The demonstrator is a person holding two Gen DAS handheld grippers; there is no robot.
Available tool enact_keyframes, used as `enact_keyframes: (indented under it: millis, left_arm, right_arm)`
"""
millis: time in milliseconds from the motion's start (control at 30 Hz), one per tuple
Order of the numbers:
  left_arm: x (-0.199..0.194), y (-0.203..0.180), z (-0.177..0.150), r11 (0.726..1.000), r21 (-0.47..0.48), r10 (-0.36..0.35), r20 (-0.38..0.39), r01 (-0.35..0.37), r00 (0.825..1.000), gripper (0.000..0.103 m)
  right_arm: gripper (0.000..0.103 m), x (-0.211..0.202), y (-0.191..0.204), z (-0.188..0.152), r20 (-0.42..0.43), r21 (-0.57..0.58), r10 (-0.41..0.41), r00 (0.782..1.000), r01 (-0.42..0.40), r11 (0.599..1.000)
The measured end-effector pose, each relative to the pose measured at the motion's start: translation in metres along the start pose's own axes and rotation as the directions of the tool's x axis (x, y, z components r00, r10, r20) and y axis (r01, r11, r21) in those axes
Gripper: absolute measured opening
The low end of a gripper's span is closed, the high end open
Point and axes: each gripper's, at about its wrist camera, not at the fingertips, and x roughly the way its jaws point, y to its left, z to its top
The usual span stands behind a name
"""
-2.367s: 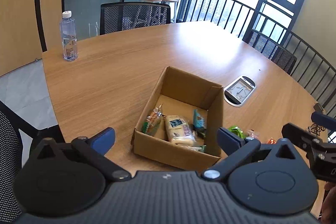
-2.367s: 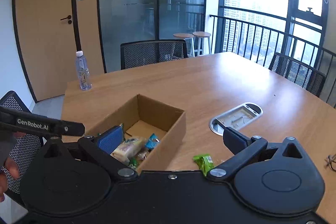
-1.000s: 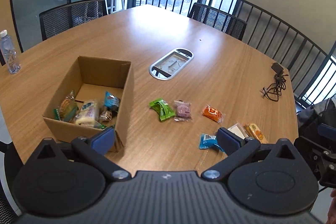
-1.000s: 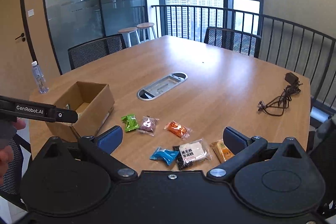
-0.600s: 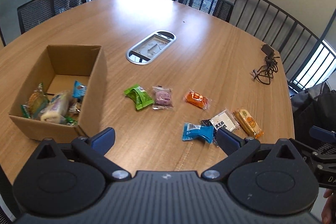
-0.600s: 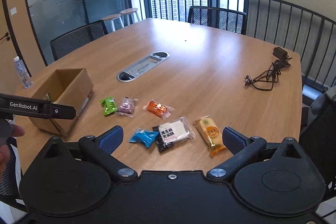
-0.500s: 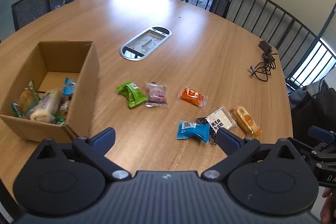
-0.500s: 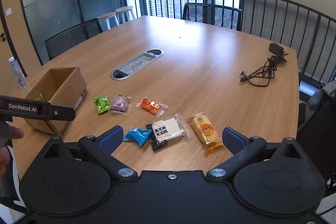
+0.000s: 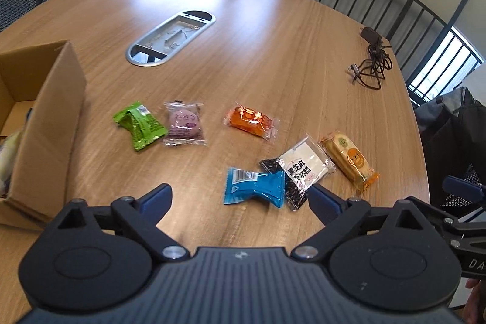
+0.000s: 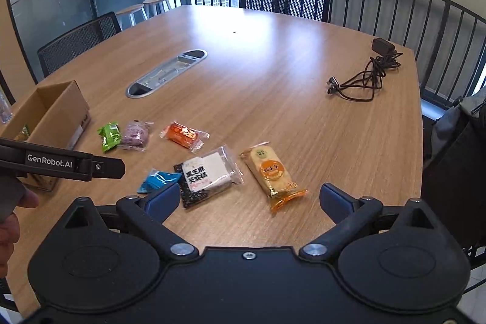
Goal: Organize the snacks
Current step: 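Lower the left gripper onto the blue wrapped candy and close it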
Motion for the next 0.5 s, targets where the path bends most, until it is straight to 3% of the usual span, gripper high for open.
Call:
enact_keyframes:
  millis: [500]
  left_arm:
    - [0.058,-0.004,-0.004,1.0,0.025,-0.008,-0.08,0.01,0.997,0.081]
  right_arm:
    - [0.098,0.032,-0.013,-0.005,-0.059,0.03,-0.048,0.997,0.05,0.998]
